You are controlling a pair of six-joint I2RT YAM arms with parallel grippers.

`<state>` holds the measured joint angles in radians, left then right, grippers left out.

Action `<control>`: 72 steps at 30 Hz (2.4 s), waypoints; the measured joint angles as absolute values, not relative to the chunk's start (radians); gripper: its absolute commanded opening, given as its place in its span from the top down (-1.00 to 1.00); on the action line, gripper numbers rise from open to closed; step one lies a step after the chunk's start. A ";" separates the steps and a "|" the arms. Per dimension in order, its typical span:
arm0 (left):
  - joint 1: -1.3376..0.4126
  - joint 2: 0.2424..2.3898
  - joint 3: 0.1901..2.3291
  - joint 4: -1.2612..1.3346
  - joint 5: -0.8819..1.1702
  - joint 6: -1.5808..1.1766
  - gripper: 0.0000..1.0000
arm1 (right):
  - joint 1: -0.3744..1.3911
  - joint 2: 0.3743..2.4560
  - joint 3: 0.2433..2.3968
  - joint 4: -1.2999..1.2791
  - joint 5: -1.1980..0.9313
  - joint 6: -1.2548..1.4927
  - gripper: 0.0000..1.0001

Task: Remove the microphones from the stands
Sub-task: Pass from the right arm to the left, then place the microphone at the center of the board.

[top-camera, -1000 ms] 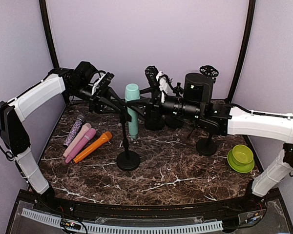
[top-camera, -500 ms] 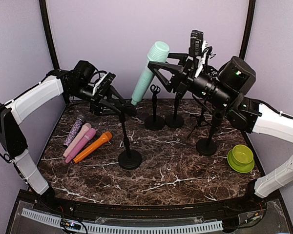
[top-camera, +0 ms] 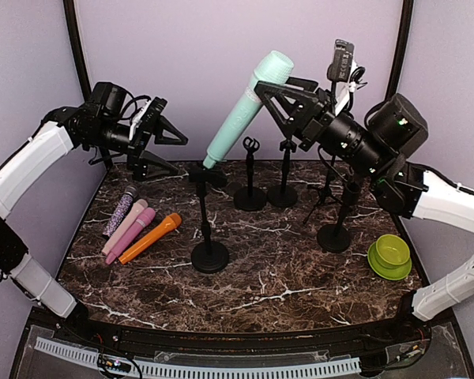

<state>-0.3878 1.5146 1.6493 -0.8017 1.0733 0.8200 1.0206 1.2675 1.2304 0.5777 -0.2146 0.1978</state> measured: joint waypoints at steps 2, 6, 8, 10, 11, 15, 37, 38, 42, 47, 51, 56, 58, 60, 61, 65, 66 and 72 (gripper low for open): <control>-0.379 1.497 1.663 -0.799 1.072 0.781 -0.94 | 1.020 1.277 1.234 0.593 -0.227 0.236 0.30; -0.373 1.449 1.677 -0.764 1.103 0.668 -0.72 | 1.020 1.365 1.281 0.652 -0.260 0.347 0.39; -0.373 1.408 1.658 -0.725 1.130 0.603 -0.71 | 1.020 1.430 1.301 0.680 -0.274 0.400 0.42; -0.373 1.364 1.622 -0.688 1.146 0.547 -0.71 | 1.021 1.493 1.316 0.694 -0.287 0.438 0.43; -0.373 1.340 1.600 -0.673 1.151 0.520 -0.71 | 1.024 1.529 1.327 0.696 -0.292 0.454 0.43; -0.373 1.279 1.539 -0.650 1.159 0.467 -0.67 | 1.044 1.650 1.386 0.679 -0.296 0.471 0.43; -0.376 1.176 1.405 -0.716 1.092 0.472 0.77 | 1.154 1.806 1.607 0.617 -0.259 0.262 0.08; -0.376 1.176 1.405 -0.716 1.092 0.474 0.78 | 1.155 1.806 1.608 0.614 -0.256 0.258 -0.03; -0.376 1.175 1.403 -0.721 1.078 0.465 0.85 | 1.158 1.805 1.608 0.596 -0.235 0.229 -0.57; -0.368 1.177 1.404 -0.721 1.021 0.434 0.99 | 1.164 1.765 1.559 0.530 -0.176 0.168 -0.99; -0.316 1.196 1.404 -0.714 0.952 0.413 1.00 | 1.163 1.655 1.439 0.489 -0.090 0.132 -0.99; -0.224 1.301 1.406 -0.686 0.846 0.408 1.00 | 1.157 1.463 1.295 0.471 0.029 0.101 -0.99; -0.202 1.377 1.406 -0.666 0.781 0.422 1.00 | 1.155 1.389 1.250 0.477 0.078 0.093 -0.99; -0.192 1.471 1.415 -0.648 0.712 0.443 1.00 | 1.152 1.331 1.212 0.485 0.119 0.086 -0.99; -0.192 1.527 1.427 -0.640 0.682 0.459 1.00 | 1.151 1.308 1.196 0.489 0.138 0.085 -0.99; -0.192 1.749 1.502 -0.618 0.577 0.541 1.00 | 1.151 1.253 1.128 0.501 0.192 0.086 -0.99; -0.194 1.806 1.532 -0.613 0.553 0.562 1.00 | 1.151 1.245 1.110 0.500 0.205 0.087 -0.99; -0.197 2.092 1.772 -0.596 0.448 0.622 1.00 | 1.151 1.230 1.039 0.472 0.254 0.106 -0.99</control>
